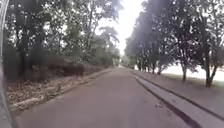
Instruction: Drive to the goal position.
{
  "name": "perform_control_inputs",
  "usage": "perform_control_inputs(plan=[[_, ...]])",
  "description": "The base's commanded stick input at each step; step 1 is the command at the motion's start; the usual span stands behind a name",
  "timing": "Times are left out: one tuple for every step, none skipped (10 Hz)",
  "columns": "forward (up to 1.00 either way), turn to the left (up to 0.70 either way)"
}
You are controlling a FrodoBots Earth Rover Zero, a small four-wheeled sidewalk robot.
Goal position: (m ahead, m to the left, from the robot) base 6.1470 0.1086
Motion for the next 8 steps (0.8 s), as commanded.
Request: perform_control_inputs(plan=[[0.70,0.00],[0.70,0.00],[0.70,0.00],[0.70,0.00],[0.70,0.00],[0.70,0.00],[0.70,0.00],[0.70,0.00]])
